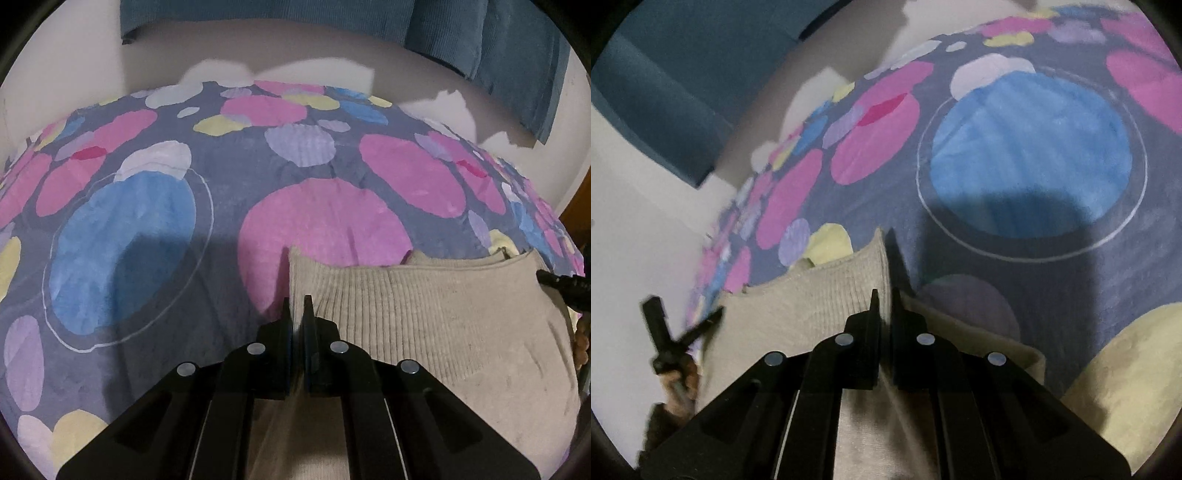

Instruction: Fold small clothes

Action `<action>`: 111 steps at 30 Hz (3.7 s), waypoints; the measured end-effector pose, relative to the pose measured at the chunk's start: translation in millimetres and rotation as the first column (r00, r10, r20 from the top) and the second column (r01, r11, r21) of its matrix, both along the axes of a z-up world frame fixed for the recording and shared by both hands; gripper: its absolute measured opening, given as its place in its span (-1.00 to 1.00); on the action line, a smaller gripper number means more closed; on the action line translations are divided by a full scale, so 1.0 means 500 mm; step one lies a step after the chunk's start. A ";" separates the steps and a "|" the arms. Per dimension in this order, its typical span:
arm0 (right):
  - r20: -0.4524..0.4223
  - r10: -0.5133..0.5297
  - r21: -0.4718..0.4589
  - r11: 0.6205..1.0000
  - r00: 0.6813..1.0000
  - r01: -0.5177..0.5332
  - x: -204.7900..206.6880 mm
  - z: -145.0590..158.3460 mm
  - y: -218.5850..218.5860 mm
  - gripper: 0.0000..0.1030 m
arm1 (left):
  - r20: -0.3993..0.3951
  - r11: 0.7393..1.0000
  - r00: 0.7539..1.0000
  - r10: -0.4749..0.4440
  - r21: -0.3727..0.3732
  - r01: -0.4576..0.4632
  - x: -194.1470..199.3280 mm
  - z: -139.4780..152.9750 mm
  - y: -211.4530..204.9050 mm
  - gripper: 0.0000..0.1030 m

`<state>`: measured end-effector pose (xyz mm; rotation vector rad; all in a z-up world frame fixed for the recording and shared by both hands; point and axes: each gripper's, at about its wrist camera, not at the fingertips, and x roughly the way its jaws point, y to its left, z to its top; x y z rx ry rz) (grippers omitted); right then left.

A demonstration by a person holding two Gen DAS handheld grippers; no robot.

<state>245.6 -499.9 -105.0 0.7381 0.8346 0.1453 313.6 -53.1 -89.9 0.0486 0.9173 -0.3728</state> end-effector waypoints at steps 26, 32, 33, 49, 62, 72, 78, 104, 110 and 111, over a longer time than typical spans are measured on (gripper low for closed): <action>0.129 0.164 0.091 0.980 0.978 -0.176 -0.310 0.158 0.286 0.49 | -0.074 0.940 0.993 0.094 -0.321 -0.113 -0.361 0.054 0.253 0.41; 0.052 0.270 0.147 0.950 0.961 -0.275 -0.345 0.079 0.415 0.49 | -0.119 0.921 0.988 0.103 -0.364 -0.140 -0.379 0.031 0.268 0.41; 0.022 0.272 0.151 0.950 0.962 -0.272 -0.342 0.056 0.424 0.49 | -0.123 0.919 0.987 0.104 -0.366 -0.143 -0.379 0.028 0.269 0.41; 0.147 0.280 0.084 0.952 0.949 -0.294 -0.386 0.045 0.443 0.66 | -0.253 0.850 0.966 -0.057 -0.520 -0.086 -0.250 -0.014 0.254 0.47; 0.154 0.289 0.074 0.950 0.945 -0.303 -0.393 0.051 0.457 0.80 | -0.247 0.869 0.962 -0.117 -0.494 -0.021 -0.169 -0.024 0.186 0.07; 0.158 0.296 0.061 0.949 0.942 -0.308 -0.394 0.052 0.467 0.86 | -0.223 0.927 0.970 -0.093 -0.375 0.003 -0.190 0.054 0.122 -0.74; 0.158 0.298 0.055 0.949 0.941 -0.310 -0.393 0.054 0.469 0.88 | -0.185 0.960 0.975 -0.126 -0.270 0.073 -0.207 0.187 -0.014 -0.74; 0.182 0.287 0.097 0.947 0.941 -0.307 -0.385 0.050 0.454 0.88 | -0.118 0.933 0.925 -0.360 -0.038 0.358 -0.288 0.216 -0.487 -0.11; 0.199 0.280 0.128 0.943 0.939 -0.308 -0.387 0.048 0.451 0.88 | -0.040 0.962 0.963 -0.265 -0.083 0.261 -0.271 0.240 -0.347 -0.01; 0.202 0.280 0.132 0.942 0.939 -0.309 -0.390 0.048 0.452 0.88 | -0.042 0.966 0.969 -0.245 -0.092 0.241 -0.269 0.236 -0.327 -0.01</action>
